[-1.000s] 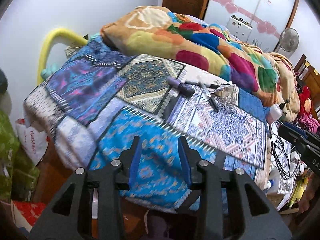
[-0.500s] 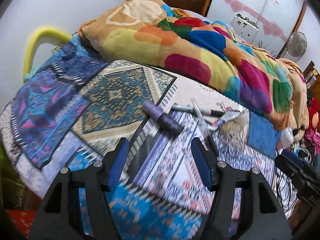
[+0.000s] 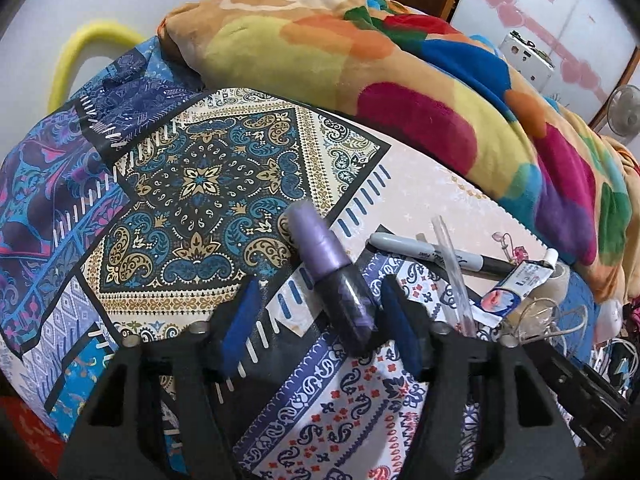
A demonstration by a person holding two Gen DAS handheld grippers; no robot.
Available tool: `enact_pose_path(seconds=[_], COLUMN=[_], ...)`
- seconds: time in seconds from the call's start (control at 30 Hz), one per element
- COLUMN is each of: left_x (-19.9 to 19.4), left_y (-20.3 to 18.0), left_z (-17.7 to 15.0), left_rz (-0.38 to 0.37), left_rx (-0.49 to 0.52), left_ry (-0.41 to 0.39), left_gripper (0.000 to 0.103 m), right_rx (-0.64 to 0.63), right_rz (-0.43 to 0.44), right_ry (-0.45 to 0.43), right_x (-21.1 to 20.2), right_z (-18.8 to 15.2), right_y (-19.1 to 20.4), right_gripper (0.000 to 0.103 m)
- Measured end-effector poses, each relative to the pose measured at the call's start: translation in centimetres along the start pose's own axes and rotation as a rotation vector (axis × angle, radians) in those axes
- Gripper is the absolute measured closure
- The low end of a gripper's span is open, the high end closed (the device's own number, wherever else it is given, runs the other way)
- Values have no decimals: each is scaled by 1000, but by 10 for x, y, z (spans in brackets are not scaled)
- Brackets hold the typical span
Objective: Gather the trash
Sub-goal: 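Grasp the purple spray bottle with the left tool while the right tool grasps the white earphone cable, then carry the spray bottle and earphone cable in both tools over the white bin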
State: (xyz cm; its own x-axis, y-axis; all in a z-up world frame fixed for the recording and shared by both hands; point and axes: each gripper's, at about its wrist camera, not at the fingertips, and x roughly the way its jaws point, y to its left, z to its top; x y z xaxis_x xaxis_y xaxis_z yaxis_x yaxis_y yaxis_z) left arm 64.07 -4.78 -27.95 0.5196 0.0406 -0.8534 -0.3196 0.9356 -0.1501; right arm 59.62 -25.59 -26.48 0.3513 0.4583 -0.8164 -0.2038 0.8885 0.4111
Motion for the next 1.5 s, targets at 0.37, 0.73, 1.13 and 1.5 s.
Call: enact_pose_path(seconds=[0.37, 0.73, 1.13, 1.5], left_x=[-18, -60, -57, -72], left_y=[6, 7, -5, -9], left_z=[-30, -98, -96, -101], left_rz=[-81, -151, -101, -133], left_rx=[105, 225, 302, 329], left_ry=[56, 138, 133, 107], left_gripper=[78, 78, 76, 78], right_rx=[-55, -178, -183, -51], right_rz=[-42, -121, -191, -100], right_ry=[6, 71, 81, 46], right_x=[-35, -68, -64, -74], right_z=[-29, -75, -78, -83], right_y=[-21, -28, -26, -34], right_gripper=[84, 77, 68, 90])
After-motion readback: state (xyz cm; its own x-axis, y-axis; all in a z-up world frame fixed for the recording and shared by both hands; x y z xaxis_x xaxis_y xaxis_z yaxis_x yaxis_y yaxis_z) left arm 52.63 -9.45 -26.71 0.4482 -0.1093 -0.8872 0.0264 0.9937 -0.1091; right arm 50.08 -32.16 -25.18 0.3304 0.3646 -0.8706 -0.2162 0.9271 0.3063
